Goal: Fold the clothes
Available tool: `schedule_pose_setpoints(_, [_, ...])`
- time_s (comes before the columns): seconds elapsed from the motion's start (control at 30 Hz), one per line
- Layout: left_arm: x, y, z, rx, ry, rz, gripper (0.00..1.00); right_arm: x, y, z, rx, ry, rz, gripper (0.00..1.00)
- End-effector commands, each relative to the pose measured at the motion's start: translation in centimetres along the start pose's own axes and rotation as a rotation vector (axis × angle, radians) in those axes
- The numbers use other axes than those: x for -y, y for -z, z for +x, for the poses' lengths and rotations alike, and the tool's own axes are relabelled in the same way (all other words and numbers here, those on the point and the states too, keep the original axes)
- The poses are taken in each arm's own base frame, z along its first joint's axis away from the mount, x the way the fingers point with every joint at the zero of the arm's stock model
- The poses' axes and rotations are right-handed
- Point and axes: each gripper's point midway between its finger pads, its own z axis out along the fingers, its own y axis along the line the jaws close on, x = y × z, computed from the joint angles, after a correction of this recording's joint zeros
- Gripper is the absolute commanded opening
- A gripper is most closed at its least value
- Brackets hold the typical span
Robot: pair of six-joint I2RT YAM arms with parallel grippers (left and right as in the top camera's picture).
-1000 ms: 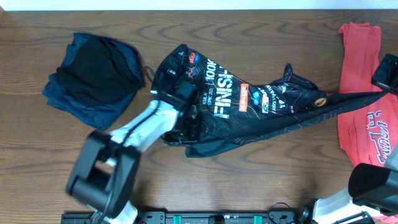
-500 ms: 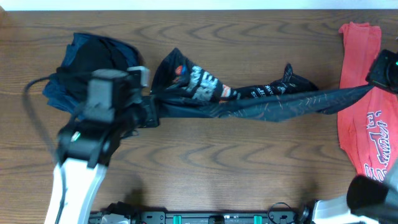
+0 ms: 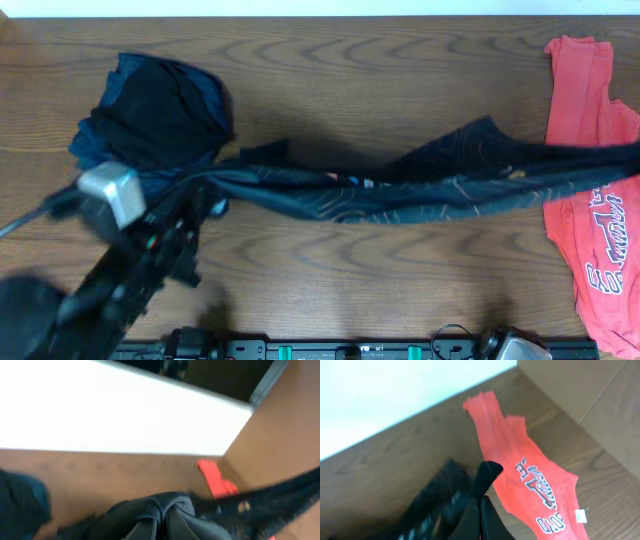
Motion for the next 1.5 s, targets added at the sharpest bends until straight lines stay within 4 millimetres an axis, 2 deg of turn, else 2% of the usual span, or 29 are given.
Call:
schedule_pose_setpoints(0.0, [-1.4,-0.3,-0.6,0.022,0.013,-0.079,0.06,-0.9,-0.8,-0.2,-0.018,0.037,-0.053,0.01])
schedule_pose_setpoints(0.1, [-2.7,-2.4,0.2,-0.039,0.038,-0.102,0.06,-1.7,-3.0,0.0,-0.084,0.063,-0.094,0.01])
schedule_pose_setpoints(0.2, [-4.8,-5.8,1.5,-0.136,0.077,-0.135,0.06,-2.2,-6.4,0.6,-0.187,0.062,-0.122,0.01])
schedule_pose_setpoints(0.27, [-6.6,-8.9,2.7,-0.210,0.108,-0.160,0.06,-3.1,-9.1,1.2,-0.269,0.087,-0.173,0.01])
schedule_pose_setpoints(0.43, [-10.3,-18.0,6.2,-0.365,0.180,-0.116,0.06,-5.1,-17.1,4.1,-0.486,0.163,-0.227,0.01])
schedule_pose_setpoints(0.5, [-11.4,-22.0,7.5,-0.395,0.200,-0.059,0.06,-6.2,-21.1,5.6,-0.562,0.185,-0.239,0.01])
schedule_pose_setpoints(0.57, [-12.4,-25.7,8.2,-0.392,0.204,0.001,0.06,-7.4,-25.3,6.2,-0.579,0.168,-0.242,0.01])
schedule_pose_setpoints(0.63, [-13.9,-29.5,7.6,-0.349,0.234,0.017,0.06,-8.3,-29.2,5.8,-0.540,0.118,-0.239,0.01])
schedule_pose_setpoints(0.7, [-15.1,-32.1,5.4,-0.280,0.248,0.038,0.06,-8.9,-31.4,4.0,-0.464,0.037,-0.242,0.01])
schedule_pose_setpoints(0.73, [-15.5,-33.1,3.3,-0.230,0.262,0.059,0.06,-9.5,-32.0,1.7,-0.379,0.002,-0.267,0.01])
schedule_pose_setpoints(0.8, [-15.8,-34.1,-2.2,-0.112,0.284,0.110,0.06,-9.9,-31.5,-2.5,-0.239,-0.046,-0.301,0.01])
schedule_pose_setpoints(0.83, [-15.7,-33.9,-6.4,-0.023,0.272,0.145,0.06,-10.0,-30.2,-6.0,-0.136,-0.081,-0.319,0.01])
schedule_pose_setpoints(0.9, [-15.4,-32.1,-13.9,0.146,0.224,0.184,0.06,-9.6,-27.2,-11.3,0.012,-0.131,-0.345,0.01])
schedule_pose_setpoints(1.0, [-14.2,-27.6,-22.3,0.330,0.142,0.221,0.06,-8.7,-22.3,-16.9,0.195,-0.132,-0.359,0.01])
schedule_pose_setpoints(1.03, [-13.4,-25.9,-24.1,0.365,0.105,0.241,0.06,-8.5,-20.7,-18.2,0.242,-0.126,-0.363,0.01])
schedule_pose_setpoints(1.1, [-11.8,-23.5,-25.6,0.363,0.046,0.294,0.06,-8.1,-18.9,-19.0,0.273,-0.098,-0.356,0.01])
schedule_pose_setpoints(1.17, [-10.5,-22.4,-24.6,0.272,0.038,0.356,0.06,-7.5,-18.6,-18.2,0.246,-0.079,-0.317,0.01])
schedule_pose_setpoints(1.27, [-9.4,-22.6,-19.7,0.021,0.125,0.454,0.06,-5.8,-19.8,-14.9,0.116,-0.051,-0.209,0.01])
schedule_pose_setpoints(1.37, [-9.8,-23.0,-12.5,-0.248,0.264,0.474,0.06,-3.0,-21.6,-10.1,-0.066,-0.051,-0.051,0.01])
schedule_pose_setpoints(1.4, [-10.3,-23.0,-10.0,-0.316,0.291,0.443,0.06,-2.0,-22.1,-8.6,-0.119,-0.048,0.002,0.01])
schedule_pose_setpoints(1.47, [-11.8,-23.0,-3.9,-0.488,0.332,0.315,0.06,-0.3,-23.3,-5.7,-0.226,-0.031,0.098,0.01])
